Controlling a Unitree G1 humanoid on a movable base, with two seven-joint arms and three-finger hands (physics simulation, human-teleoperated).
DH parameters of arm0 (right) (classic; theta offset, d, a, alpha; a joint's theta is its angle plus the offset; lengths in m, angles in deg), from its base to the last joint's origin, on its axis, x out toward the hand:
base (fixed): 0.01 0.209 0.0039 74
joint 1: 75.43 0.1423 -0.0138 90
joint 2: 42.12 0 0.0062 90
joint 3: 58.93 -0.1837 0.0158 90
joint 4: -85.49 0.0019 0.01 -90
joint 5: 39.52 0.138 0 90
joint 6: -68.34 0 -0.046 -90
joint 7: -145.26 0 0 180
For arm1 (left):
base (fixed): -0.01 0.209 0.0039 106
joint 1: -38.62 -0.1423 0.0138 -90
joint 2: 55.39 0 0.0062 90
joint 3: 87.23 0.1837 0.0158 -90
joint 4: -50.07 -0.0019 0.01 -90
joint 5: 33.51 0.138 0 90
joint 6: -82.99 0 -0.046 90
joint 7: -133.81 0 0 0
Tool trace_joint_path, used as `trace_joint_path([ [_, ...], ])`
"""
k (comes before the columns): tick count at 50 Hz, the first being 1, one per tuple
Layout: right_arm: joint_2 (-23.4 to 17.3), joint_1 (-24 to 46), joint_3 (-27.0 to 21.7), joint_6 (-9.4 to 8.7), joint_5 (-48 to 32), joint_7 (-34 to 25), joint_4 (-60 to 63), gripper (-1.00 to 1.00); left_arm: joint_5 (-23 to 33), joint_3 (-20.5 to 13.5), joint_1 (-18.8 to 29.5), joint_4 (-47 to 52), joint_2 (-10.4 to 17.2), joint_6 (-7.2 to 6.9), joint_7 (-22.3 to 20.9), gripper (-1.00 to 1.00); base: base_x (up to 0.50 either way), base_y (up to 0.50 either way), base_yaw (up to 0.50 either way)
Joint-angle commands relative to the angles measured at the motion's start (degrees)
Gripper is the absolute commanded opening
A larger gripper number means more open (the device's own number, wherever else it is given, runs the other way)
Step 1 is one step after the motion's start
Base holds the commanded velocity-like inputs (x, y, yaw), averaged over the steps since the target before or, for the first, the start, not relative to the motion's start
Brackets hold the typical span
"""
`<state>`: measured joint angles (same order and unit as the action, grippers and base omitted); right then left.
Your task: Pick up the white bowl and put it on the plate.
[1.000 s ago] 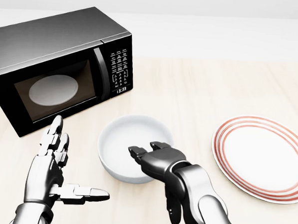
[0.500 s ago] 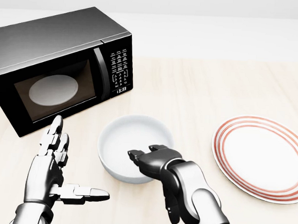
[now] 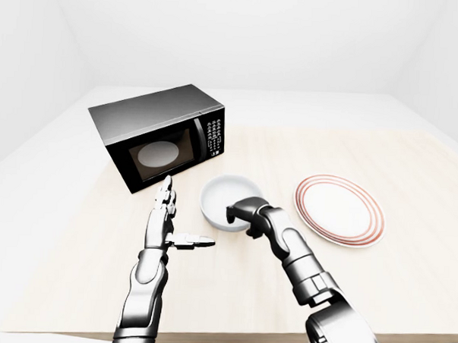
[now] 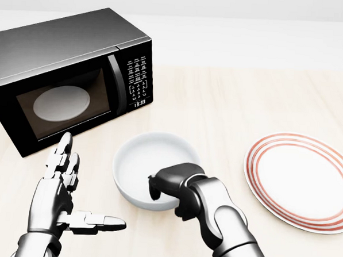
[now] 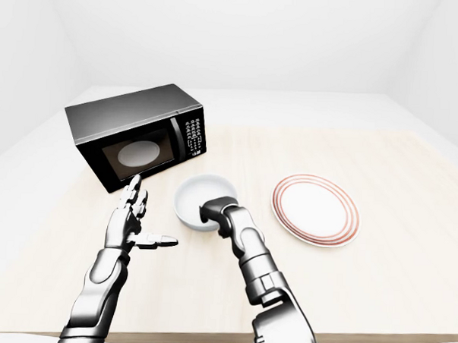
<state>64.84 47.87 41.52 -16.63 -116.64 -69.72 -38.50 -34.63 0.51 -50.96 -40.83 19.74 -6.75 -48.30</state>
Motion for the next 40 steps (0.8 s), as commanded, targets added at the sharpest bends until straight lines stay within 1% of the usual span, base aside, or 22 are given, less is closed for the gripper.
trace_joint_path([
  [1,0.2,-0.8,0.7,-0.03,0.0,-0.6,-2.0,-1.00,0.0,0.0,0.0,0.0,0.0,-0.01,0.0,1.00,0.00,0.00,0.00],
  [10,0.3,-0.1,0.5,-0.03,0.6,0.4,-1.9,-1.00,0.0,0.0,0.0,0.0,0.0,-0.01,0.0,1.00,0.00,0.00,0.00],
  [13,0.6,0.9,0.3,-0.03,1.1,2.6,-1.9,-1.00,0.0,0.0,0.0,0.0,0.0,0.00,0.0,1.00,0.00,0.00,0.00],
  [15,0.9,1.0,0.2,-0.03,1.6,3.0,-0.9,-1.00,0.0,0.0,0.0,0.0,0.0,0.00,0.0,1.00,0.00,0.00,0.00],
  [16,1.1,1.6,0.0,-0.03,1.7,5.0,-0.7,-1.00,0.0,0.0,0.0,0.0,0.0,0.01,0.0,1.00,0.00,0.00,0.00],
  [18,1.4,2.2,-0.4,-0.03,2.6,5.8,0.1,-1.00,0.0,0.0,0.0,0.0,0.0,-0.01,0.0,1.00,0.00,0.00,0.00],
  [19,1.5,3.0,-0.8,-0.03,2.9,7.7,0.4,-1.00,0.0,0.0,0.0,0.0,0.0,-0.02,0.0,1.00,0.00,0.00,0.00],
  [21,1.5,4.2,-1.4,-0.03,3.9,9.5,0.9,-1.00,0.0,0.0,0.0,0.0,0.0,-0.01,0.0,1.00,0.00,0.00,0.00],
  [30,0.9,5.5,-1.9,-0.03,6.5,15.0,2.5,-1.00,0.0,0.0,0.0,0.0,0.0,-0.01,0.0,1.00,0.00,0.00,0.00],
  [40,0.9,2.9,-1.5,-0.03,6.8,14.4,7.0,-1.00,0.0,0.0,0.0,0.0,0.0,0.00,0.0,1.00,0.00,0.00,0.00],
])
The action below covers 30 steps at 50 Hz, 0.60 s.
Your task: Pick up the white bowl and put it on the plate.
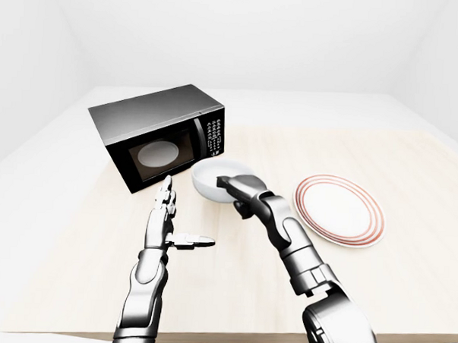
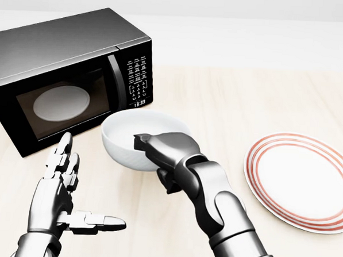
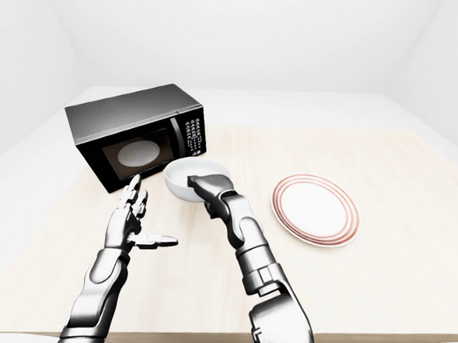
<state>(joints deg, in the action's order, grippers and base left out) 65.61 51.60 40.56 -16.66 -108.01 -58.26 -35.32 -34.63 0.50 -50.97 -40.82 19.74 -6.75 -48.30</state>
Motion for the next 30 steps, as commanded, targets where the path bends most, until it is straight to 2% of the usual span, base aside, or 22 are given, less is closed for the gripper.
trace_joint_path([
  [1,0.1,-1.2,-0.6,0.00,-1.7,2.8,4.6,-1.00,0.0,0.0,0.0,0.0,0.0,0.00,0.0,1.00,0.00,0.00,0.00],
  [6,-0.2,-2.9,-0.2,0.00,-2.8,2.8,6.3,-1.00,0.0,0.0,0.0,0.0,0.0,0.00,0.0,1.00,0.00,0.00,0.00],
  [8,-1.0,-4.1,0.6,0.00,-6.1,3.4,7.7,-1.00,0.0,0.0,0.0,0.0,0.0,-0.01,0.0,1.00,0.00,0.00,0.00],
  [18,-1.2,-9.8,0.7,0.00,-13.3,-0.7,18.8,-1.00,0.0,0.0,0.0,0.0,0.0,0.00,0.0,1.00,0.00,0.00,0.00],
  [30,-2.0,-10.3,-0.1,0.00,-19.8,1.5,21.2,-1.00,0.0,0.0,0.0,0.0,0.0,-0.02,0.0,1.00,0.00,0.00,0.00],
])
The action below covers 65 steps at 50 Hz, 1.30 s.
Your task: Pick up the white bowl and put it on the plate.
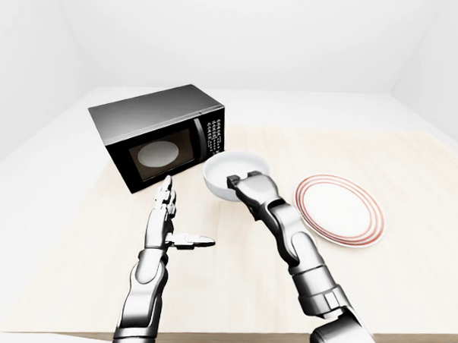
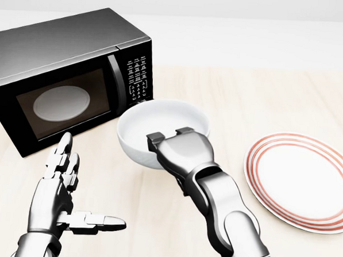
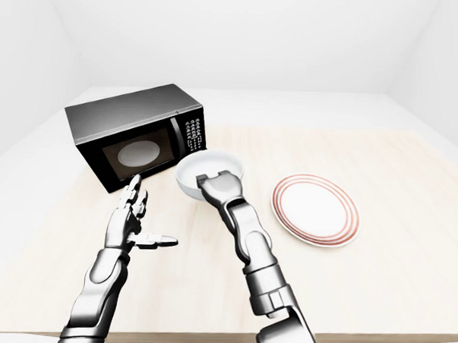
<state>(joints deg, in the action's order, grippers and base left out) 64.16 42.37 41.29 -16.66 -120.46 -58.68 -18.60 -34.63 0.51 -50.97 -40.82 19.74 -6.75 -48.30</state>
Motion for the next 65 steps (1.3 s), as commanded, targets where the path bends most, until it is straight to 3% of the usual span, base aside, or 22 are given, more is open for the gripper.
trace_joint_path([
  [1,-0.6,-0.9,-1.1,0.00,-7.5,2.3,4.0,-1.00,0.0,0.0,0.0,0.0,0.0,-0.01,0.0,1.00,0.00,0.00,0.00],
  [19,-4.1,-1.1,-4.0,-1.67,-5.1,6.1,2.6,-1.00,0.0,0.0,0.0,0.0,0.0,0.02,0.0,1.00,0.00,0.00,0.00],
  [65,-13.2,-1.9,-11.2,-4.95,4.0,6.5,2.2,-1.00,0.0,0.0,0.0,0.0,0.0,0.00,0.0,1.00,0.00,0.00,0.00],
])
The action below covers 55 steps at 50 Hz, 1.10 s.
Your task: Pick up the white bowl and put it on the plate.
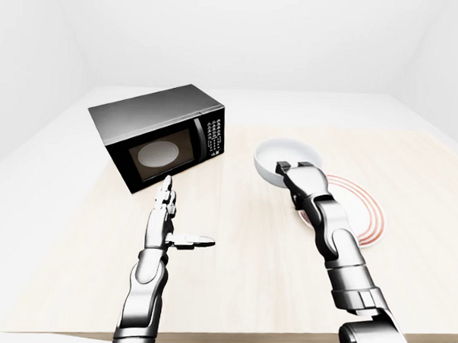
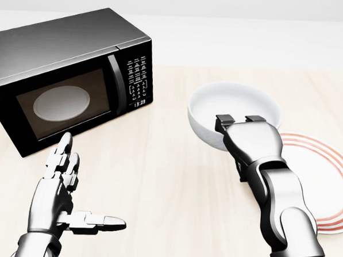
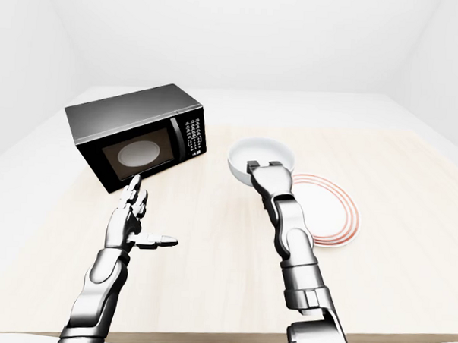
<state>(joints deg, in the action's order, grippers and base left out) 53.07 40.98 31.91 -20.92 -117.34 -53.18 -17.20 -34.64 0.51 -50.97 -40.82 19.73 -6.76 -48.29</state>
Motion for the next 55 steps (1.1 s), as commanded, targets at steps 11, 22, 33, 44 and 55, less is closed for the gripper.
trace_joint_path([
  [11,-4.5,-1.6,-3.9,-1.34,3.3,1.9,0.2,-1.00,0.0,0.0,0.0,0.0,0.0,0.01,0.0,1.00,0.00,0.00,0.00],
  [22,-6.3,-3.2,-5.3,-1.78,5.0,3.1,-0.6,-1.00,0.0,0.0,0.0,0.0,0.0,0.00,0.0,1.00,0.00,0.00,0.00],
  [33,-8.4,-4.4,-6.9,-2.20,6.9,3.7,-1.4,-1.00,0.0,0.0,0.0,0.0,0.0,0.00,0.0,1.00,0.00,0.00,0.00],
  [44,-9.7,-5.7,-8.1,-2.47,8.1,4.6,-2.2,-1.00,0.0,0.0,0.0,0.0,0.0,0.00,0.0,1.00,0.00,0.00,0.00],
  [55,-10.4,-5.9,-8.5,-2.45,8.5,5.0,-3.3,-1.00,0.0,0.0,0.0,0.0,0.0,0.01,0.0,1.00,0.00,0.00,0.00],
])
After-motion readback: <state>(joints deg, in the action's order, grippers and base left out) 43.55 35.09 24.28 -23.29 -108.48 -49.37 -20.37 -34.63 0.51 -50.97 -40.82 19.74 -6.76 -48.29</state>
